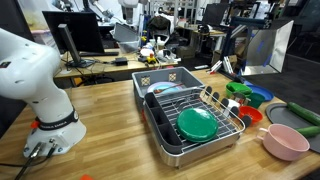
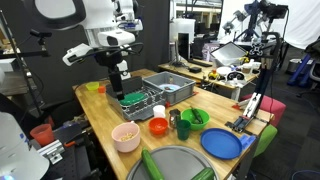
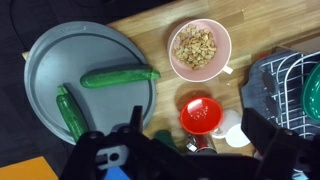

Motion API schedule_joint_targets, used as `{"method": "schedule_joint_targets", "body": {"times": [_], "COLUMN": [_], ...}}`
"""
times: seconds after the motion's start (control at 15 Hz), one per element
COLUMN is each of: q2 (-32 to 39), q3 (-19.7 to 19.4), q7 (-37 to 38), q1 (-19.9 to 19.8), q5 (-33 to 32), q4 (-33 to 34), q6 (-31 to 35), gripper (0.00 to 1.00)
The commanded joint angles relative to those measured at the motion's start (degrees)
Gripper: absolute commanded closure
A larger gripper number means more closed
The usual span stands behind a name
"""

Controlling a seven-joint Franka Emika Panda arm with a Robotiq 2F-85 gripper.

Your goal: Move the pink mug to the left

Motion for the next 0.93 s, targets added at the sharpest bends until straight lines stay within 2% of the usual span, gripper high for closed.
{"method": "schedule_joint_targets", "body": {"times": [0.0, 0.13, 0.2, 0.33, 0.67, 0.87], "q2": [5.4, 8.2, 6.0, 8.2, 8.3, 10.1], "q3": [0.0, 0.3, 1.0, 1.1, 0.9, 2.9], "q7": [-7.1, -10.5, -6.8, -8.4, -9.3, -11.6], "q1": [3.8, 6.1, 4.8, 5.9, 5.9, 7.4], "q5": [0.6, 0.7, 0.7, 0.7, 0.7, -1.6], "q4": [-0.2, -0.1, -0.6, -0.5, -0.3, -0.3], "q6": [4.5, 2.1, 2.6, 2.6, 2.6, 6.1], "gripper": [0.00, 0.00, 0.00, 0.00, 0.00, 0.00]}}
